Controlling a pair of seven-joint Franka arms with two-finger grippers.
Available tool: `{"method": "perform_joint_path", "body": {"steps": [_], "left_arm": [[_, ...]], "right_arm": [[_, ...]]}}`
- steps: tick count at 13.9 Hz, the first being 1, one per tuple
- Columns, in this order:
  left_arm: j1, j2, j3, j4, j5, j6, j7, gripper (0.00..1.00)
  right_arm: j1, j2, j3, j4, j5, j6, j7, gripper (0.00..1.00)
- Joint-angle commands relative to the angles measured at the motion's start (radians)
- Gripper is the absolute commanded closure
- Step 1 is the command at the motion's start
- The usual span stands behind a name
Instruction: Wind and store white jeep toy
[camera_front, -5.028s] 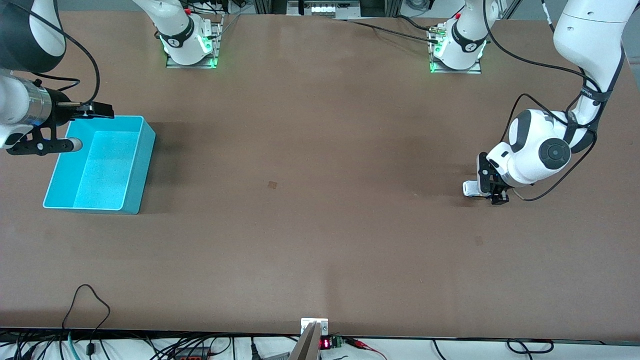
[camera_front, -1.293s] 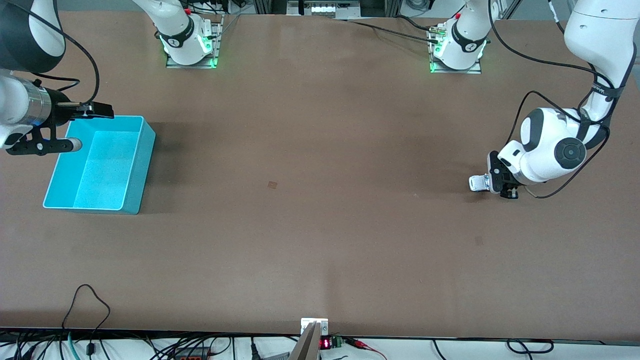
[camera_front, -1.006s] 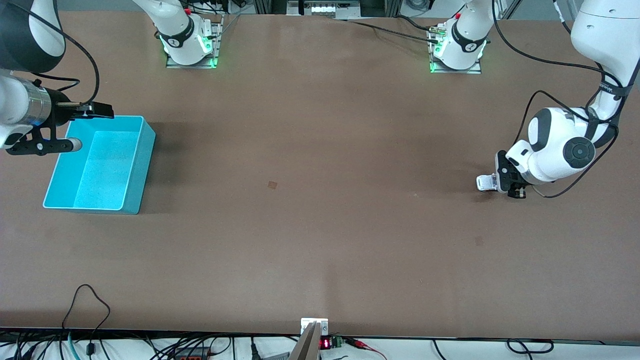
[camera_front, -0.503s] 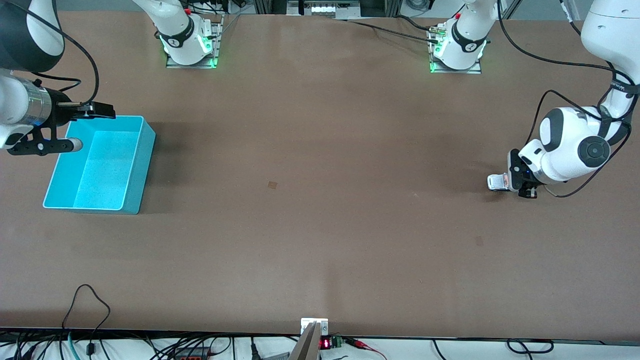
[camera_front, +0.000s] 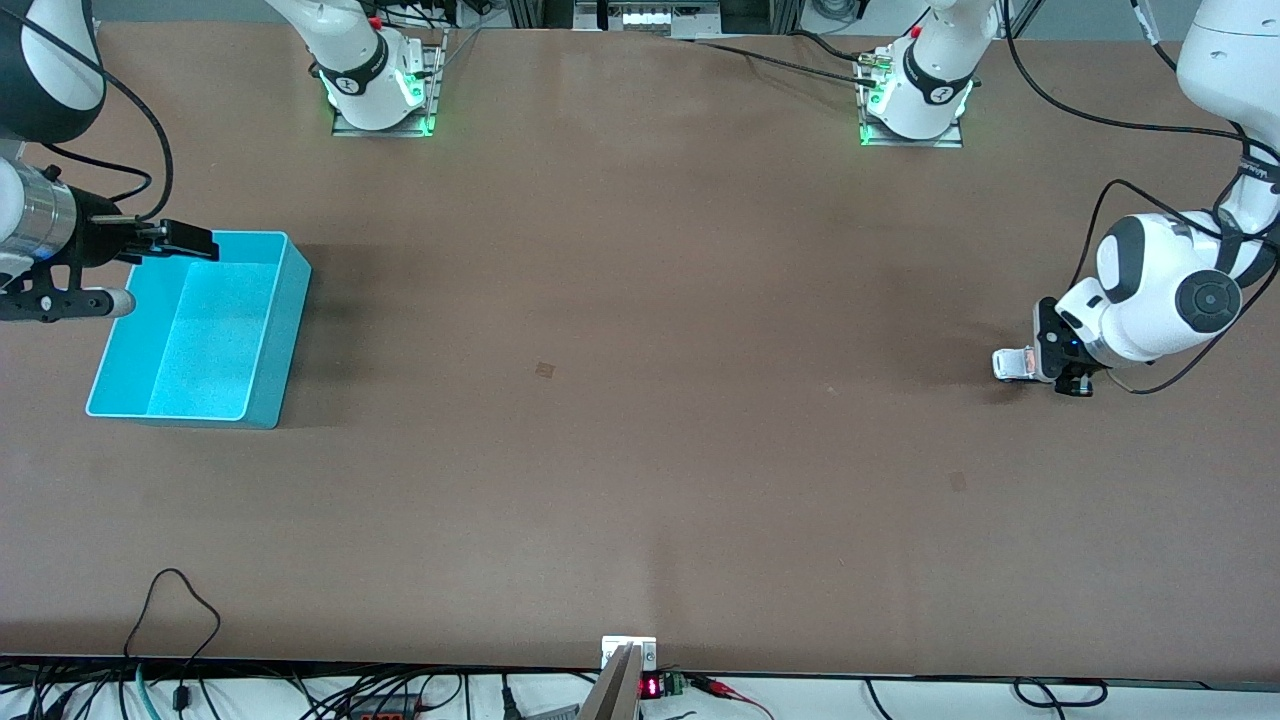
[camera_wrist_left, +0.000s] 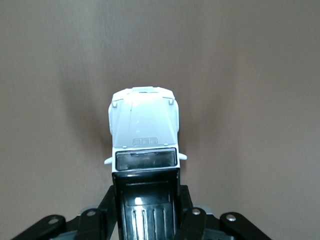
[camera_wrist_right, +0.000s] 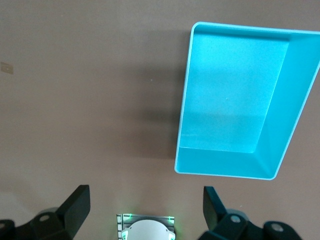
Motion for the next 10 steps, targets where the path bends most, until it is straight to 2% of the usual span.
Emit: {"method": "perform_joint_path", "body": {"steps": [1, 10], "left_arm": [[0.048, 0.087, -0.002, 0.036, 0.050, 0.008, 0.017, 0.78], [0.070, 0.083, -0.003, 0.037, 0.060, 0.008, 0.018, 0.77]], "right_arm": [[-0.006, 0.004, 0.006, 0.017, 0.004, 0.010, -0.002, 0.00], [-0.003, 0.004, 0.008, 0.015, 0.004, 0.014, -0.001, 0.00]]}}
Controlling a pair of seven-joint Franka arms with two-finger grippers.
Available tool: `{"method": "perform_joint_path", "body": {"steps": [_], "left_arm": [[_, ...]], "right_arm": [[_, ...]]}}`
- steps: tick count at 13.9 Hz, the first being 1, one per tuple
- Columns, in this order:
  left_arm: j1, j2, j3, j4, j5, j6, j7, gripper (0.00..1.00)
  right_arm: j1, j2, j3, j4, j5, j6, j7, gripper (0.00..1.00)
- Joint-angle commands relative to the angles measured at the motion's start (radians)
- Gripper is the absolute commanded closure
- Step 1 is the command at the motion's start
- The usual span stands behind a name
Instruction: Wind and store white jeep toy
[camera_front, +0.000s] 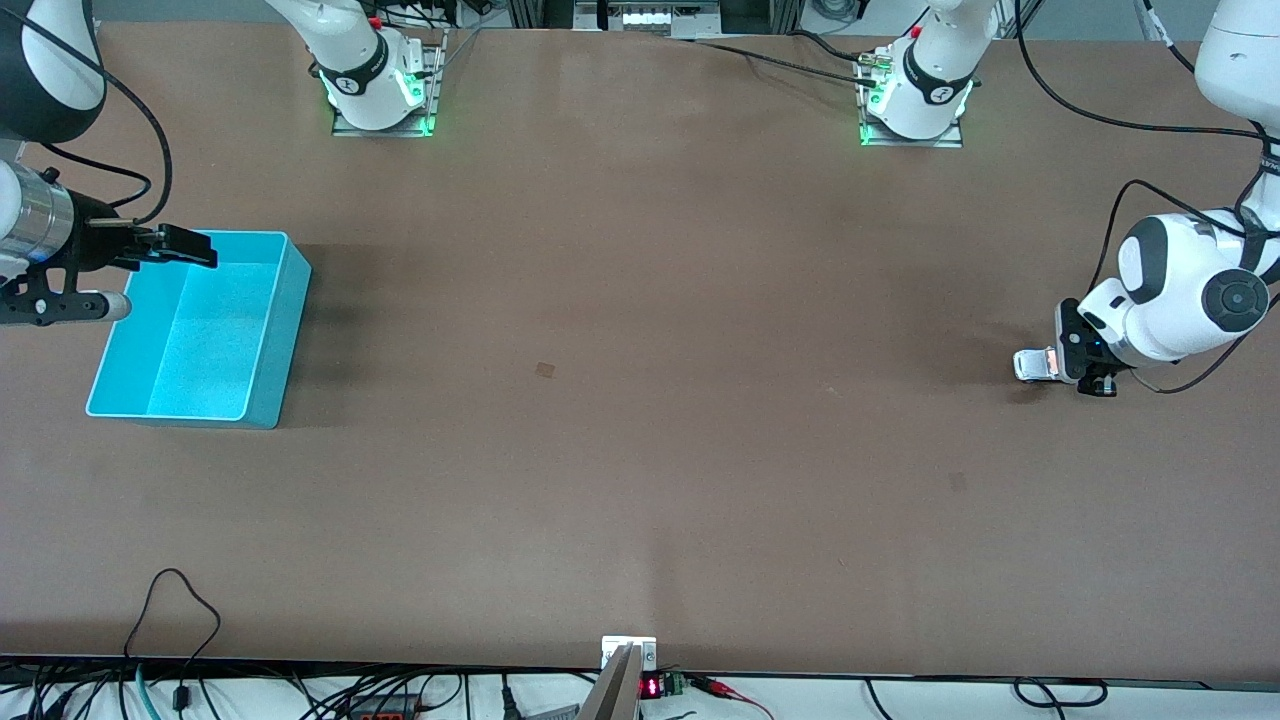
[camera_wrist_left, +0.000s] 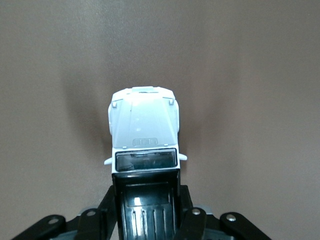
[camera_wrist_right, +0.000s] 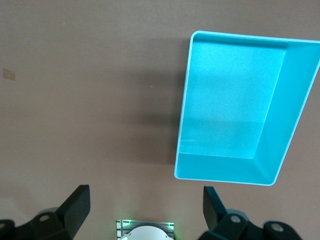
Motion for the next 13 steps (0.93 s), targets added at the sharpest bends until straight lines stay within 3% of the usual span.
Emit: {"method": "perform_joint_path", "body": {"steps": [1, 3, 4, 6, 10, 13], "left_arm": [[0.027, 0.066, -0.003, 0.016, 0.045, 0.008, 0.005, 0.76], [0.027, 0.051, -0.003, 0.016, 0.040, 0.006, 0.005, 0.71], [0.027, 0.043, -0.004, 0.016, 0.040, 0.005, 0.005, 0.58], [0.027, 0.021, -0.018, 0.014, 0.040, 0.003, 0.007, 0.00], [0.094, -0.042, -0.130, 0.013, 0.031, -0.038, 0.007, 0.00], [0.102, -0.071, -0.153, 0.010, 0.016, -0.079, 0.007, 0.00]], "right_arm": [[-0.004, 0.004, 0.007, 0.013, 0.004, -0.004, -0.001, 0.00], [-0.004, 0.004, 0.007, 0.013, 0.004, -0.004, -0.001, 0.00], [-0.002, 0.004, 0.007, 0.013, 0.006, -0.005, -0.001, 0.00], [-0.001, 0.004, 0.007, 0.013, 0.007, -0.005, -0.001, 0.00], [-0.001, 0.004, 0.007, 0.013, 0.009, -0.007, -0.001, 0.00], [-0.001, 0.004, 0.007, 0.012, 0.009, -0.008, -0.001, 0.00]]}}
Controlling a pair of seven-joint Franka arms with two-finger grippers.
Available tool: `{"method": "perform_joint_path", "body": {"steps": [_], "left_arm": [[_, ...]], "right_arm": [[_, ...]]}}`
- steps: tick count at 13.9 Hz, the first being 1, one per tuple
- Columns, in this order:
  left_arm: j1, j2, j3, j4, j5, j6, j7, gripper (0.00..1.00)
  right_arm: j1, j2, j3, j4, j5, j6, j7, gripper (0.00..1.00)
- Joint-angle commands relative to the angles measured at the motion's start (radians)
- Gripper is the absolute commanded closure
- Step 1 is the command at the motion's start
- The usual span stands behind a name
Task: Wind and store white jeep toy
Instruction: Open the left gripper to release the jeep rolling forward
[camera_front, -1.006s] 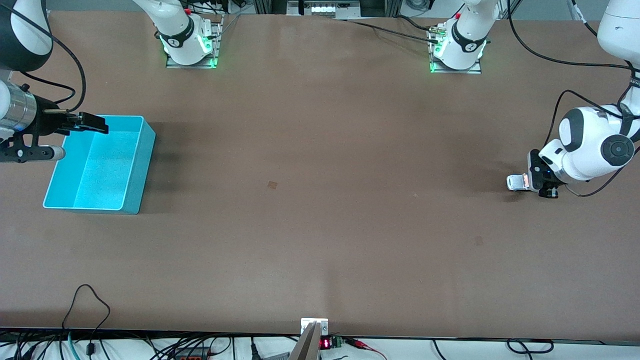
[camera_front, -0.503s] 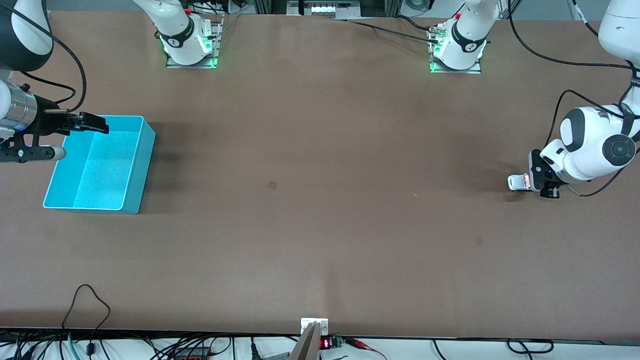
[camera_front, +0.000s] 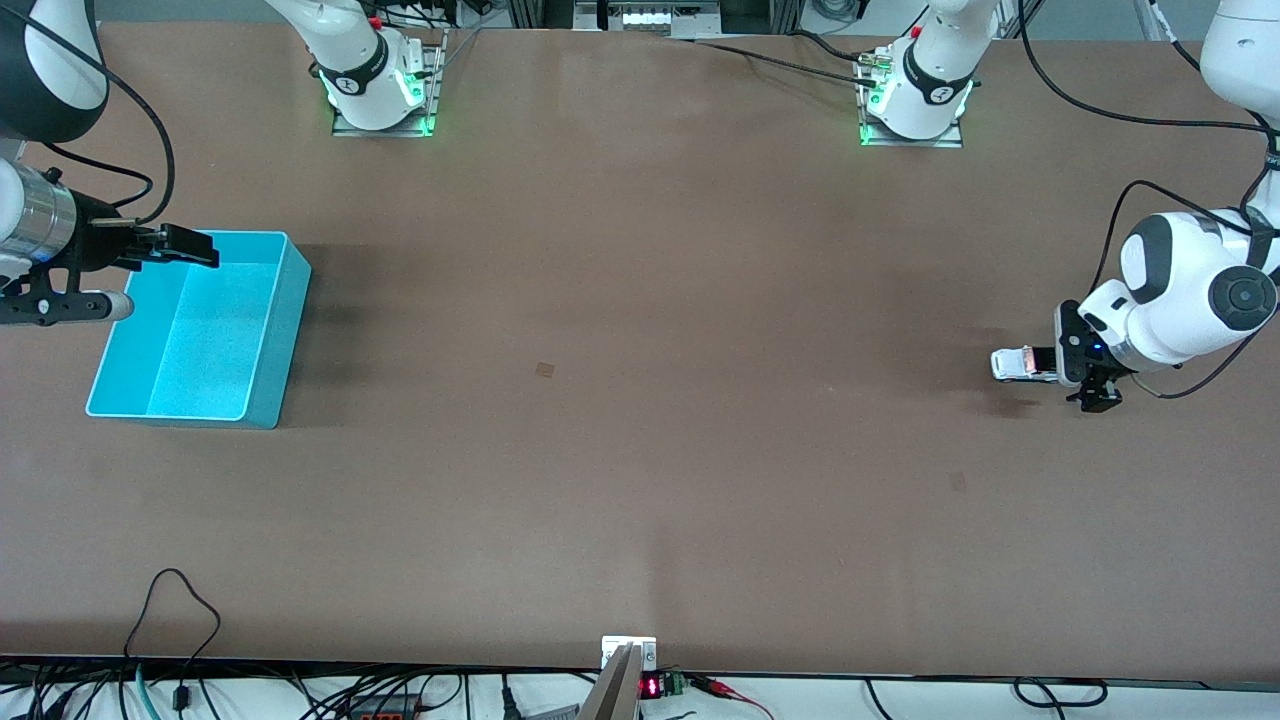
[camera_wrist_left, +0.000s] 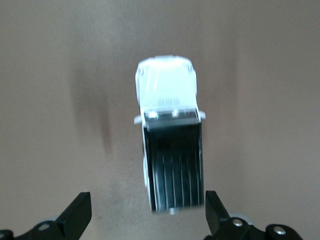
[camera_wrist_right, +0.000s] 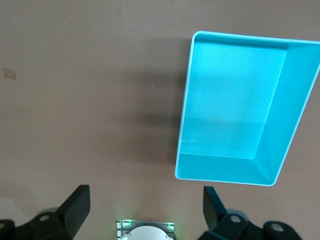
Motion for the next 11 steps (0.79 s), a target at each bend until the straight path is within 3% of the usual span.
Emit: {"method": "perform_joint_path", "body": {"steps": [1, 11], "left_arm": [[0.026, -0.044, -0.029, -0.007, 0.010, -0.053, 0.006, 0.00], [0.023, -0.064, -0.075, -0.005, -0.022, -0.071, -0.003, 0.00]], "right_arm": [[-0.002, 0.004, 0.005, 0.013, 0.009, -0.008, -0.001, 0.00], [-0.005, 0.004, 0.005, 0.010, 0.012, -0.014, -0.001, 0.00]]}}
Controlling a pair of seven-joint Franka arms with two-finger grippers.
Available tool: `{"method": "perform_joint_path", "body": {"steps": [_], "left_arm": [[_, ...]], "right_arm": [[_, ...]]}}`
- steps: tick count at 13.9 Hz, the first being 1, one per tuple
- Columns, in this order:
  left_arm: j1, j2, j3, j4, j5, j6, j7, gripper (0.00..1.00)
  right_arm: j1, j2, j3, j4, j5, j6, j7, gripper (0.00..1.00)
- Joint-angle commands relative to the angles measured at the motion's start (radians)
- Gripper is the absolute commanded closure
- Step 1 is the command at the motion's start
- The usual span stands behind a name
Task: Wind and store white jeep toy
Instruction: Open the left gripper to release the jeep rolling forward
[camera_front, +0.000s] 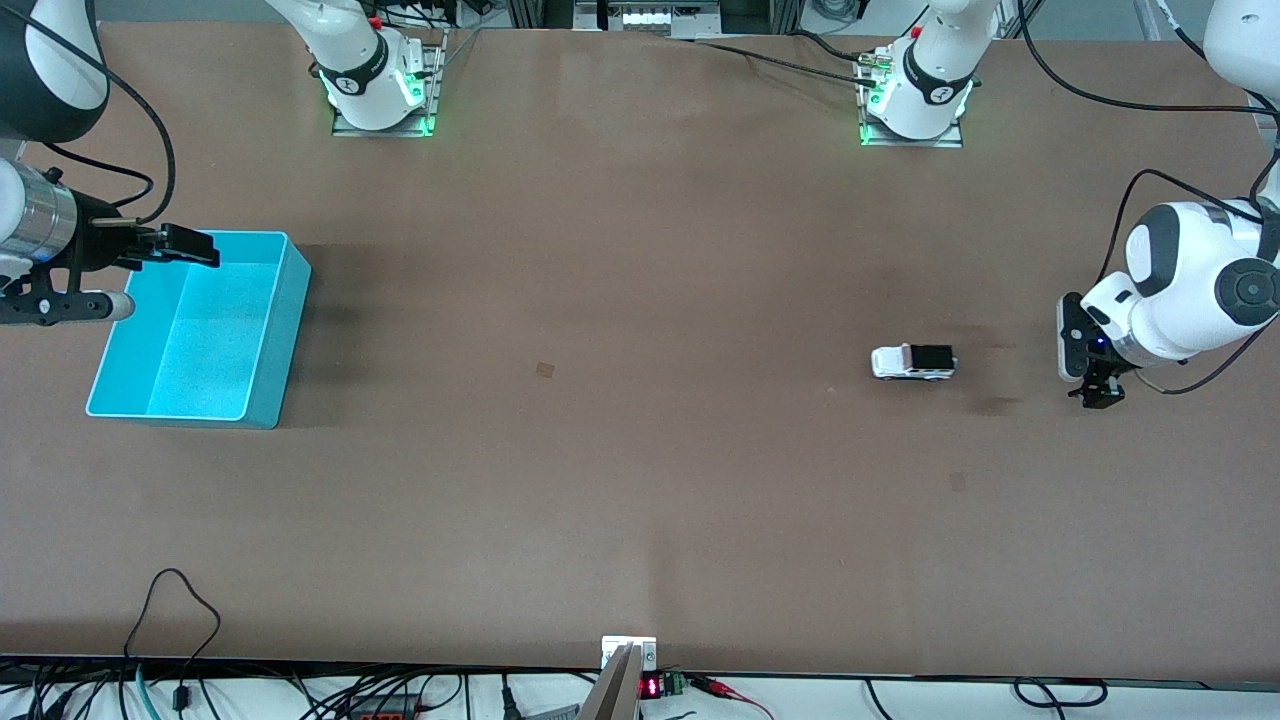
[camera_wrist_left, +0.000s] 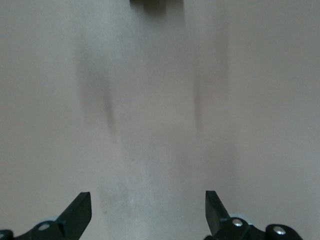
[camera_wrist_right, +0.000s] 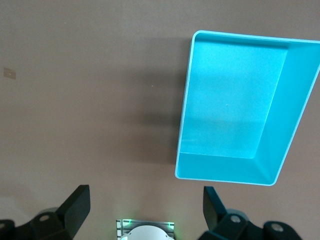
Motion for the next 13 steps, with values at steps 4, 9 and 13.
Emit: {"method": "perform_joint_path", "body": {"steps": [4, 9, 13], "left_arm": [[-0.030, -0.034, -0.037, -0.002, -0.084, -0.032, -0.010, 0.00], [-0.071, -0.050, -0.037, -0.002, -0.088, -0.036, -0.060, 0.00], [-0.151, -0.076, -0.037, 0.030, -0.113, -0.070, -0.191, 0.00]], "right_arm": [[-0.007, 0.004, 0.004, 0.009, 0.013, -0.016, -0.001, 0.00], [-0.008, 0.005, 0.004, 0.009, 0.013, -0.016, 0.001, 0.00], [-0.010, 0.004, 0.004, 0.009, 0.013, -0.017, -0.001, 0.00]]}}
